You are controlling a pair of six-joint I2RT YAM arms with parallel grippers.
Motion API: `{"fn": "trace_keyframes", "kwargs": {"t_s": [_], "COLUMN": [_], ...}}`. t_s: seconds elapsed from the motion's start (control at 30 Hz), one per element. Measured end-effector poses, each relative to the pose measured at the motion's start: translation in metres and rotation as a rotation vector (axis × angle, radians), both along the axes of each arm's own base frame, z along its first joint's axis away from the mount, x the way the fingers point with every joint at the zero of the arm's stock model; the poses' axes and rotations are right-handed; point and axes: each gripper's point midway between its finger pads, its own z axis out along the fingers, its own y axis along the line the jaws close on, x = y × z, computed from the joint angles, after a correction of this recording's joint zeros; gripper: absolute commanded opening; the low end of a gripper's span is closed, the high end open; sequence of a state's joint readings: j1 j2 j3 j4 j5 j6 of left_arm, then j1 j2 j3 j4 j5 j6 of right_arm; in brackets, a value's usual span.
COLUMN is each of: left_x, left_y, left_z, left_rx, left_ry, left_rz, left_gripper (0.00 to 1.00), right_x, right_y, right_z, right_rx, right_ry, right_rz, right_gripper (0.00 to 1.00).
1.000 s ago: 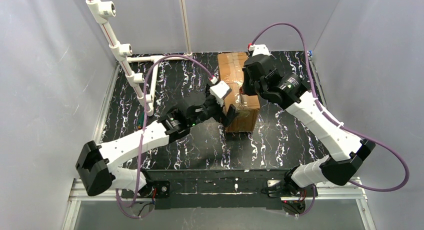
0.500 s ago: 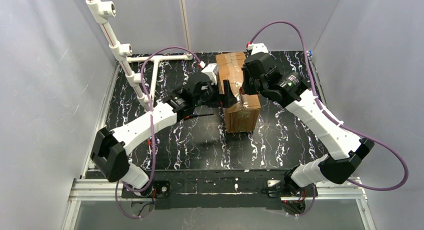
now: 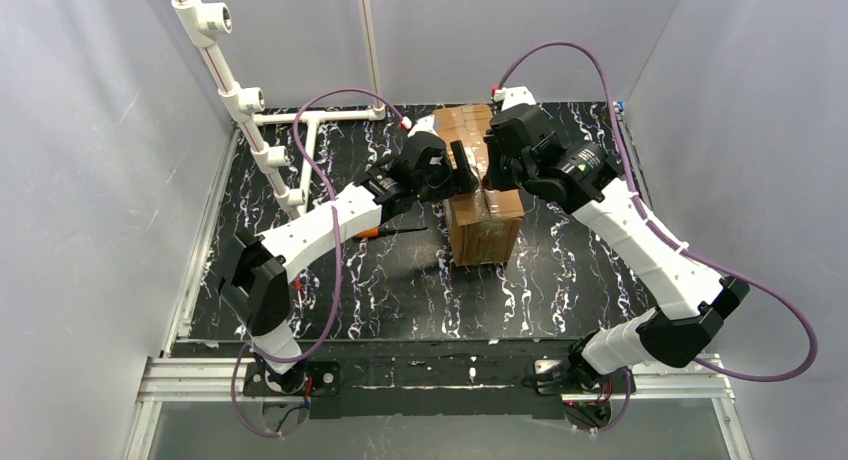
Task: Unpack the express box
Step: Cut the express box at the center of the board.
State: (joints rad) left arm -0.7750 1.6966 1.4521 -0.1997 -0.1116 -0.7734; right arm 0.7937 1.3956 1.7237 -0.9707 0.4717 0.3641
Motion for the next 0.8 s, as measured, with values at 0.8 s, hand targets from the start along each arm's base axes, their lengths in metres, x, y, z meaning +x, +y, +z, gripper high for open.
{"fn": "trace_keyframes", "kwargs": {"t_s": [0.8], "left_x": [0.032], "left_y": [0.007], "left_z": [0.037], "left_rx": [-0.003], "left_ry": [-0.108], "left_rz": [0.116], "left_gripper": [0.94], "right_x": [-0.003], "right_y": [-0.003], "right_z": [-0.002], "right_rx": [-0.025], "right_ry": [-0.011], "right_rz": [0.002], "right_gripper": [0.01]}}
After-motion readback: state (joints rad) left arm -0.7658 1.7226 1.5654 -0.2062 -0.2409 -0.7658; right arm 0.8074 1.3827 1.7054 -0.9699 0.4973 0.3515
